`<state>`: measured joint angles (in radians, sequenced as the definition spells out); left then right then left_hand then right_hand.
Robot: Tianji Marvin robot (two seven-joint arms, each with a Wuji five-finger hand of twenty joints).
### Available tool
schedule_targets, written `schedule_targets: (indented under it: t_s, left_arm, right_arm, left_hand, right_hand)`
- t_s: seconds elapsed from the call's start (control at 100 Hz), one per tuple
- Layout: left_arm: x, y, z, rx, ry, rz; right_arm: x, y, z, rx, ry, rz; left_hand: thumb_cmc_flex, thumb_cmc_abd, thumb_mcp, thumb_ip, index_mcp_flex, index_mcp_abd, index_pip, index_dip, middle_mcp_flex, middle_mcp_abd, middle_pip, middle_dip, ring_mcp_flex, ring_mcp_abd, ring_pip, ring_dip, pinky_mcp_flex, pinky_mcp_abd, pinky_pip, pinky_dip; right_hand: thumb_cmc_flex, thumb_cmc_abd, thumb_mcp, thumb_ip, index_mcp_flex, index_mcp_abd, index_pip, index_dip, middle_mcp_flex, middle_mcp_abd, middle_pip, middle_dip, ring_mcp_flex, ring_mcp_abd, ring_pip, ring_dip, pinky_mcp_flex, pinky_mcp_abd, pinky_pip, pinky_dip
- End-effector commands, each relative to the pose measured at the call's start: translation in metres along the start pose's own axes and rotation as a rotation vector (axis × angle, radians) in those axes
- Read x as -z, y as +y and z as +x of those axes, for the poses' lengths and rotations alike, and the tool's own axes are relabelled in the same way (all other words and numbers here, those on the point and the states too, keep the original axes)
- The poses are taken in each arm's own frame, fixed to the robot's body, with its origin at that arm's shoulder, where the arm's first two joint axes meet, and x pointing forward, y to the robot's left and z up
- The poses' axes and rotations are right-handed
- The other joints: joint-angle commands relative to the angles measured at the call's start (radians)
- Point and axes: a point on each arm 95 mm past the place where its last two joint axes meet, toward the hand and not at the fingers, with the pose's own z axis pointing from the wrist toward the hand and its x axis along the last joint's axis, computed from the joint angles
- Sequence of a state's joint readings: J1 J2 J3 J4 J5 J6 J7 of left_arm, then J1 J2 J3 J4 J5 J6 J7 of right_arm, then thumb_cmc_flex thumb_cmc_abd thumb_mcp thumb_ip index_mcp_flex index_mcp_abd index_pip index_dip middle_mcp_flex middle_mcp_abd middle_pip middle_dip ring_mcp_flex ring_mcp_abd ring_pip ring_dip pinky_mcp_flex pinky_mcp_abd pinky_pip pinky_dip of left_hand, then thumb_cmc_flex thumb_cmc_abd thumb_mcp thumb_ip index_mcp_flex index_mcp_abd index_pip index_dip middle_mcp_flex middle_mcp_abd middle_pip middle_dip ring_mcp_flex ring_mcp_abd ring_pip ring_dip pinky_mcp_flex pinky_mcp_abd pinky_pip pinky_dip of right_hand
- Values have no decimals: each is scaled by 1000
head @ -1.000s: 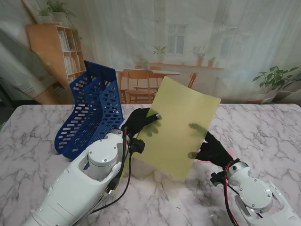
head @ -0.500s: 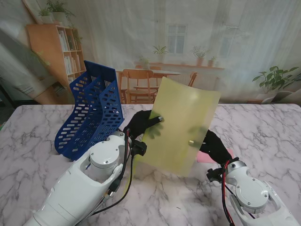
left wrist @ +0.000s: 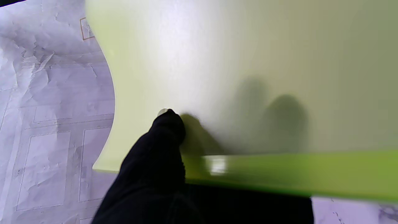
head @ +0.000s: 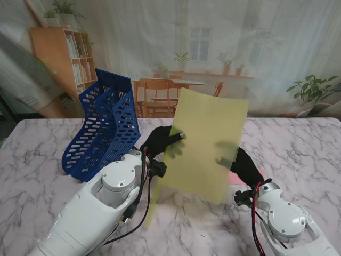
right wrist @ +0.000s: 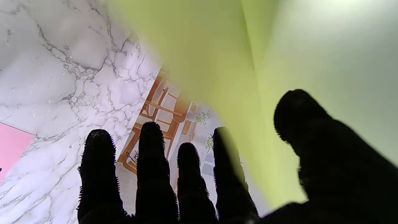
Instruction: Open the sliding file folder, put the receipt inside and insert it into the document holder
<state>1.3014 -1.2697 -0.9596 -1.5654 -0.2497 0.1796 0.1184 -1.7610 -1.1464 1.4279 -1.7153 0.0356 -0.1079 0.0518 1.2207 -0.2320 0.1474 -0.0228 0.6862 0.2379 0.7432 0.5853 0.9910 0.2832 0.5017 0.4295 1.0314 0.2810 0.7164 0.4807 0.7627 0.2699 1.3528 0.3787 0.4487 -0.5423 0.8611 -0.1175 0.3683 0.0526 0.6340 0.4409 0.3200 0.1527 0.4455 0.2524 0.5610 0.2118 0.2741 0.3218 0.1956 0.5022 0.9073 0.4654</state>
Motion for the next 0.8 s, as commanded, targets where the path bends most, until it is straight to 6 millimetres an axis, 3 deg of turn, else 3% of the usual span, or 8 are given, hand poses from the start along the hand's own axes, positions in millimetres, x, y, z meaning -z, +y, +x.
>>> schedule_targets:
  t_s: [0.0, 0.16, 0.27, 0.29, 0.32, 0.37, 0.63, 0.79]
  left_arm:
    - [0, 6, 0, 3, -2, -27]
    - [0, 5, 0, 2, -3, -29]
    - [0, 6, 0, 0, -6, -38]
    - [0, 6, 0, -1, -8, -40]
    - [0, 7, -1, -1, -10, -44]
    - [0, 8, -1, 0, -16, -48]
    - [1, 8, -7, 2, -58, -50]
    - [5, 5, -12, -15, -97, -65]
  right_arm:
    - [-2, -3, 4, -11, -3, 0]
    - [-2, -3, 7, -28, -4, -14]
    - [-5, -2, 11, -22, 1, -30]
    - [-6, -2, 11, -20, 3, -33]
    - [-7, -1, 12, -19, 2, -37]
    - [-9, -1, 14, -26, 2, -51]
    - [-17, 0, 19, 21, -8, -103]
    - [-21, -2, 20, 66, -36, -108]
  left_hand:
    - [70, 37, 43, -7, 13, -62, 20, 7, 38, 20, 28, 11, 28, 72, 37, 10, 49, -68, 57, -6]
    - [70, 37, 44, -7, 13, -63, 21, 7, 38, 20, 28, 11, 28, 72, 37, 10, 49, -68, 56, -6]
    - [70, 38, 43, -7, 13, -62, 21, 7, 37, 19, 28, 11, 28, 72, 37, 10, 48, -68, 56, -5]
    - [70, 39, 42, -7, 12, -62, 20, 6, 36, 19, 27, 11, 26, 72, 36, 10, 48, -68, 56, -5]
    - [70, 39, 42, -7, 12, -63, 20, 6, 37, 18, 27, 11, 26, 70, 36, 9, 48, -68, 56, -5]
    - [70, 38, 43, -6, 11, -62, 19, 6, 35, 18, 26, 10, 24, 72, 35, 9, 45, -68, 55, -5]
    - [70, 52, 39, -6, -24, -3, -28, -39, 4, 12, 3, -2, -14, 80, 8, 2, 6, -56, 32, -6]
    - [70, 58, -26, 5, -70, 55, -116, -112, -30, 17, -23, -33, -50, 88, -30, -11, -28, -43, 1, 4]
  right_hand:
    - [-61, -26, -47, -33, 61, 7, 36, 30, -10, 7, 10, 4, 20, -2, -32, -6, 5, 23, 6, -12]
    - [-52, 0, 19, -24, 134, 34, 27, 56, 19, 27, 22, 7, 38, 3, -19, -5, 23, 21, 22, -18]
    - [41, 34, 58, -18, 206, 2, 100, 116, 137, 17, 54, 22, 96, -7, 0, -5, 65, 25, 53, -25]
    - [69, 35, 48, -43, 224, -6, 119, 122, 186, 14, 62, 27, 115, -10, 7, -5, 74, 28, 61, -31]
    - [116, 36, 19, -97, 235, -24, 187, 81, 272, 15, 69, 35, 158, -12, 21, -3, 93, 32, 81, -42]
    - [173, 35, -20, -125, 267, -49, 309, 10, 416, 10, 74, 38, 234, -23, 42, 4, 132, 34, 117, -47]
    - [305, 34, 11, -108, 436, -43, 422, -63, 940, 12, 225, 55, 680, -4, 308, 126, 498, -52, 453, 15]
    - [310, -22, 88, -117, 469, 20, 428, -71, 1052, -1, 306, 59, 740, -12, 510, 197, 654, -95, 553, -42]
